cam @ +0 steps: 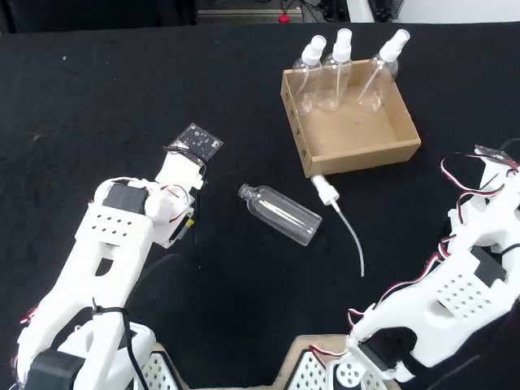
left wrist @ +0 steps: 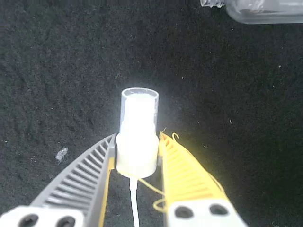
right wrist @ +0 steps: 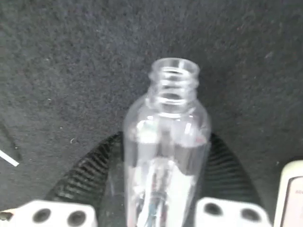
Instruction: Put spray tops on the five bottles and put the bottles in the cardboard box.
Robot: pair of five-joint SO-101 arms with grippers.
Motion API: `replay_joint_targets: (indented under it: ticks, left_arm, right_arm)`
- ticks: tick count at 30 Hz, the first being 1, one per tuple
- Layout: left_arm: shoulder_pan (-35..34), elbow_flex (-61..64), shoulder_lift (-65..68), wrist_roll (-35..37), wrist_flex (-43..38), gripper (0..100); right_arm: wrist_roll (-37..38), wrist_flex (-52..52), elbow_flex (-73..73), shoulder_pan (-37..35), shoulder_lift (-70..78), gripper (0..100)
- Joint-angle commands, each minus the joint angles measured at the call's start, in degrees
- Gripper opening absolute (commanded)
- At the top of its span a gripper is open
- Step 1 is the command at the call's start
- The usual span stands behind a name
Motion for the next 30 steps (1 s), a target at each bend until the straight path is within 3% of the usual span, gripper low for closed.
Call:
replay_joint_targets:
  ticks: [1, 7, 12, 16, 20, 25, 30]
  left_arm:
    - [-0.04, -2.07, -2.20, 2.55, -0.88, 3]
    - [-0.04, -9.27, -4.04, 12.40, 2.29, 3]
    - [-0.13, -12.00, -16.97, 15.47, 6.68, 3]
    - [-0.40, -12.18, -29.19, 18.90, 6.24, 3]
    - [-1.63, -12.00, -32.53, 19.87, 1.58, 3]
    - [-5.41, -12.70, -33.14, 20.04, -5.45, 3]
    - [-6.20, -20.97, -32.44, 23.21, -7.65, 3]
  right_arm:
    - [-1.05, 3.16, -2.15, -0.70, -8.84, 12.4]
    - [-1.14, 8.88, 4.09, -9.32, -24.92, 12.4]
    - [-2.90, 8.97, 19.03, -19.69, -48.31, 12.4]
    - [-10.81, 1.49, 32.22, -31.38, -70.20, 12.4]
    - [-23.12, -5.19, 38.46, -47.21, -86.02, 12.1]
    - [-31.82, -13.71, 40.66, -64.18, -89.98, 12.1]
    - [-32.97, -32.09, 49.80, -72.62, -90.07, 12.1]
